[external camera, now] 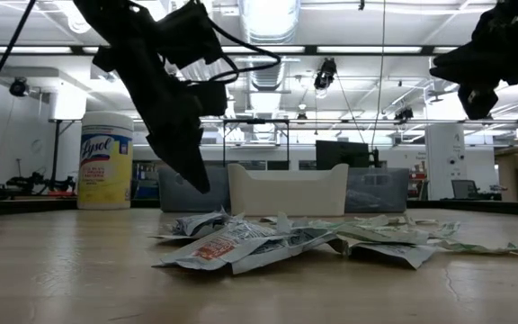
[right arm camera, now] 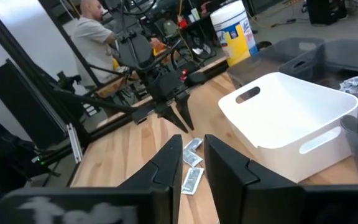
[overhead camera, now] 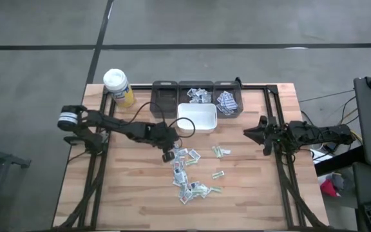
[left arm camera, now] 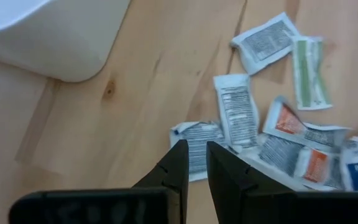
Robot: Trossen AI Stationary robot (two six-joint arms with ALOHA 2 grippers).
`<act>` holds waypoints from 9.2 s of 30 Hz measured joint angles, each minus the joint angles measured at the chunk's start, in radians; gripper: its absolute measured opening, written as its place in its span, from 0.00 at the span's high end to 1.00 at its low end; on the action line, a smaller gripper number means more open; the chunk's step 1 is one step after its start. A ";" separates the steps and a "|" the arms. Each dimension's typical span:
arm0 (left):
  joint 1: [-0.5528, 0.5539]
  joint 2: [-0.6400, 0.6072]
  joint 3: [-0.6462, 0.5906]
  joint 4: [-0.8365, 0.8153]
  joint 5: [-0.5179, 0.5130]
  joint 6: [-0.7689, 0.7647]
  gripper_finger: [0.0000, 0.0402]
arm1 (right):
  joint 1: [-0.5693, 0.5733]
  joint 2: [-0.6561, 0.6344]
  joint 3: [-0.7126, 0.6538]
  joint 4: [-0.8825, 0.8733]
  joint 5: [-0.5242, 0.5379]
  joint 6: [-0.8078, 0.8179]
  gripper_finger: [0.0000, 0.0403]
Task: Pick & Place First Aid Supplies
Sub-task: Put the alcohol pad into the middle black bin
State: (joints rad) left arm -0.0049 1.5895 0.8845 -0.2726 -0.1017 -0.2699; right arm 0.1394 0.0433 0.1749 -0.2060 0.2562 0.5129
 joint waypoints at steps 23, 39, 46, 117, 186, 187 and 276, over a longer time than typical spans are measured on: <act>0.014 0.008 -0.004 0.000 0.015 0.001 0.87 | 0.000 0.004 0.000 0.001 -0.001 0.000 0.79; 0.050 0.080 -0.002 0.045 0.032 -0.036 0.70 | 0.000 0.004 0.000 0.001 -0.002 0.000 0.83; 0.051 0.093 -0.005 0.046 0.031 -0.039 0.70 | 0.000 0.004 0.000 0.001 -0.002 0.000 0.80; 0.063 -0.093 -0.008 -0.198 0.040 -0.023 0.78 | 0.000 0.004 0.001 0.001 -0.001 0.000 0.83; 0.020 0.101 -0.035 -0.188 0.017 0.057 0.98 | 0.000 0.004 0.001 0.001 -0.002 0.000 0.83; 0.020 0.088 -0.034 -0.189 0.025 0.059 0.98 | 0.000 0.004 0.001 0.001 -0.002 0.000 0.83; 0.555 0.687 1.277 -0.761 0.054 0.570 0.69 | 0.000 0.005 0.001 0.001 -0.002 0.000 0.84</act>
State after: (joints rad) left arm 0.5503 2.2763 2.1610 -1.0339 -0.0480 0.3003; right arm 0.1390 0.0483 0.1757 -0.2048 0.2543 0.5130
